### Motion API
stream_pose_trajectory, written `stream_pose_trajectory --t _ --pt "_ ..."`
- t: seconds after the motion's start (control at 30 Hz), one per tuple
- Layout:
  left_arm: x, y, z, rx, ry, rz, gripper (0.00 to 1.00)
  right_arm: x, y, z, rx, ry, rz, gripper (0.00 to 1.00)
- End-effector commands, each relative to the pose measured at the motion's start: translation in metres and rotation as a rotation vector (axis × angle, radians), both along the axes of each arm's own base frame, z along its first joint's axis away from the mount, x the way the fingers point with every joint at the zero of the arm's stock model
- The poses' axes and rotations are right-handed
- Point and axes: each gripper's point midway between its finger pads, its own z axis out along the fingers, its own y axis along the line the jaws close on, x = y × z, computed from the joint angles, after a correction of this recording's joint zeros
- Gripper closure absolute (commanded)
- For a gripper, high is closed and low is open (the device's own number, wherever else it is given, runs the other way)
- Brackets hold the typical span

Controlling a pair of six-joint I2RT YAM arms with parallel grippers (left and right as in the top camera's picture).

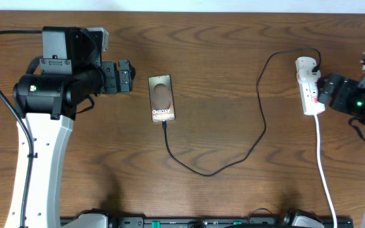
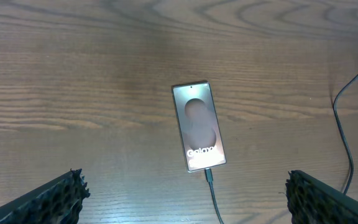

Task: Plug charger to phone and switch on socket
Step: 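Move the right gripper over to the white power strip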

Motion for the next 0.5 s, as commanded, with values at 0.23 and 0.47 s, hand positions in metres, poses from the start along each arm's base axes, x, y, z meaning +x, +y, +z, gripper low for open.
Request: stream_pose_trajectory --t 0.23,0.47 --pt "0.001 0.003 0.002 0.011 -0.005 0.006 0.00 0.008 -0.040 -0.030 0.034 0.079 -0.049 0.07" --pt "0.001 0.003 0.002 0.011 -0.005 0.006 0.01 0.016 -0.045 -0.043 0.045 0.108 -0.052 0.07"
